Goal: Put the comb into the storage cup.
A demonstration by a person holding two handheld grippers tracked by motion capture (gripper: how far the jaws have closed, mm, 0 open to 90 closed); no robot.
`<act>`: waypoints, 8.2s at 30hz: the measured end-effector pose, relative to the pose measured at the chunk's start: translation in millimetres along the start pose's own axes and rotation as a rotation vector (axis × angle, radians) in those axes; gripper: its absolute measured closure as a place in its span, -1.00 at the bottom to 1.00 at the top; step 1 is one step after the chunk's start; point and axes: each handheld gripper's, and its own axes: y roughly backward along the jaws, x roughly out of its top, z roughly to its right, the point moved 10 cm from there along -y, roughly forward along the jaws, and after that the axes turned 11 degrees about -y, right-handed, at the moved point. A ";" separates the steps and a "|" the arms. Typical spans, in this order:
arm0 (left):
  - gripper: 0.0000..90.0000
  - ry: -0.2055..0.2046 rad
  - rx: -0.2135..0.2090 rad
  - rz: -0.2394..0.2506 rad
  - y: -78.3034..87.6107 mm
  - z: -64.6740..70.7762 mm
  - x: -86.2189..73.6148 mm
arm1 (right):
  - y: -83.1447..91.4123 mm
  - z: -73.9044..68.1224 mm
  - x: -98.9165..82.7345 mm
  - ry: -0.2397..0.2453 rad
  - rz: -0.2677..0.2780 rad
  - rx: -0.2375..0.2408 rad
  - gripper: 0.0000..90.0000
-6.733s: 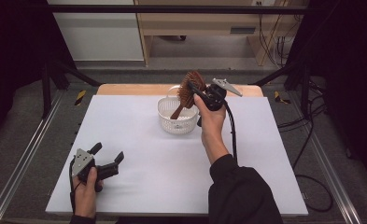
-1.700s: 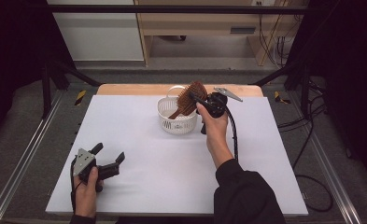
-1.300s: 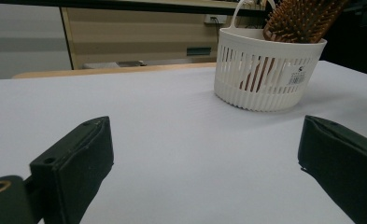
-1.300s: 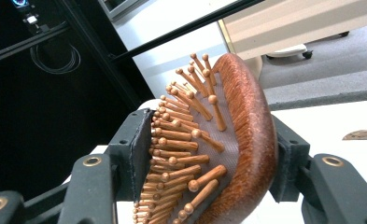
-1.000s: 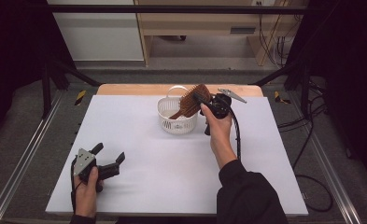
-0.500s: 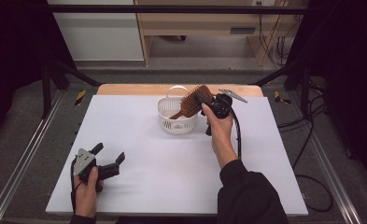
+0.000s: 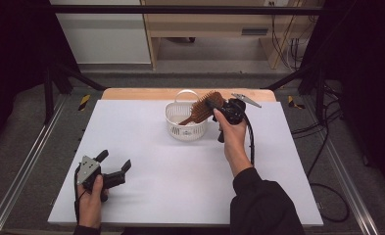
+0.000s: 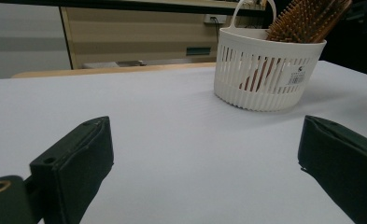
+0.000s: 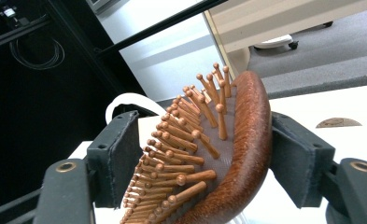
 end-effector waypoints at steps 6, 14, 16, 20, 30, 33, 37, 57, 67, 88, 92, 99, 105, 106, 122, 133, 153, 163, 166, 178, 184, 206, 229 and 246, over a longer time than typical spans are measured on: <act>-0.92 0.001 0.002 0.001 0.2 0.0 0.2 | 1.4 -2.3 1.3 0.019 0.001 -0.004 -0.55; -0.92 0.000 0.002 0.001 0.1 -0.1 0.0 | 5.7 -3.5 9.4 0.054 0.032 -0.034 -0.73; -0.92 0.001 0.002 0.000 0.0 -0.2 -0.2 | 6.8 -2.8 10.5 0.052 0.035 -0.038 -0.75; -0.93 0.001 0.003 0.002 0.3 -0.3 0.3 | 8.7 -1.8 12.3 0.060 0.040 -0.048 -0.77; -0.95 0.003 0.006 0.003 0.5 -0.9 0.5 | 12.7 -2.4 16.8 0.084 0.057 -0.057 -0.83; -0.95 0.003 0.007 0.002 0.4 -1.2 0.2 | 14.0 -3.3 17.9 0.099 0.064 -0.059 -0.84; -0.95 0.005 0.009 0.003 0.6 -1.5 0.3 | 15.9 -3.9 19.8 0.118 0.072 -0.061 -0.84; -0.95 0.007 0.012 0.005 0.9 -2.4 0.5 | 27.4 -1.8 27.5 0.183 0.076 -0.073 -0.81; -0.95 0.010 0.015 0.006 1.1 -3.1 0.4 | 35.6 -5.0 35.3 0.236 0.093 -0.072 -0.80; -0.95 0.013 0.023 0.009 1.6 -5.7 0.3 | 47.7 -10.1 49.4 0.360 0.172 -0.108 -0.86; -0.95 0.013 0.023 0.008 2.0 -6.2 0.1 | 50.0 -12.3 52.0 0.359 0.179 -0.101 -0.86; -0.95 0.015 0.025 0.011 2.7 -6.2 1.1 | 56.4 -17.3 54.7 0.375 0.168 -0.084 -0.87; -0.96 0.021 0.033 0.017 3.9 -9.2 1.7 | 64.3 -18.3 58.4 0.371 0.170 -0.082 -0.90; -0.96 0.022 0.034 0.018 4.0 -9.7 1.8 | 65.8 -18.4 59.2 0.374 0.171 -0.080 -0.91; -0.96 0.002 0.063 0.033 11.4 -18.1 5.0 | 84.4 -21.1 65.9 0.396 0.183 -0.048 -0.96; -0.96 -0.002 0.065 0.036 13.7 -18.2 5.8 | 100.5 -14.3 67.7 0.386 0.191 -0.035 -0.95; -0.96 0.013 0.070 0.047 27.3 -21.4 5.1 | 130.5 16.0 69.7 0.366 0.221 -0.057 -0.95; -0.96 0.020 0.066 0.049 30.2 -21.5 4.7 | 142.8 28.7 65.2 0.363 0.220 -0.066 -0.95; -0.96 0.022 0.067 0.050 30.4 -21.9 4.7 | 146.4 32.4 63.4 0.366 0.217 -0.070 -0.95; -0.96 0.025 0.070 0.050 30.6 -23.2 4.0 | 158.1 40.8 53.4 0.385 0.199 -0.068 -0.95; -0.96 0.023 0.069 0.053 30.6 -23.0 4.1 | 162.4 44.4 48.1 0.388 0.190 -0.067 -0.95; -0.96 0.017 0.070 0.052 30.3 -22.6 3.8 | 176.4 64.2 29.9 0.376 0.175 -0.083 -0.94; -0.96 0.015 0.074 0.058 32.1 -24.7 5.0 | 203.6 83.5 11.3 0.364 0.186 -0.099 -0.94; -0.96 0.008 0.071 0.061 32.9 -24.3 5.4 | 211.1 94.2 -23.0 0.380 0.145 -0.086 -0.93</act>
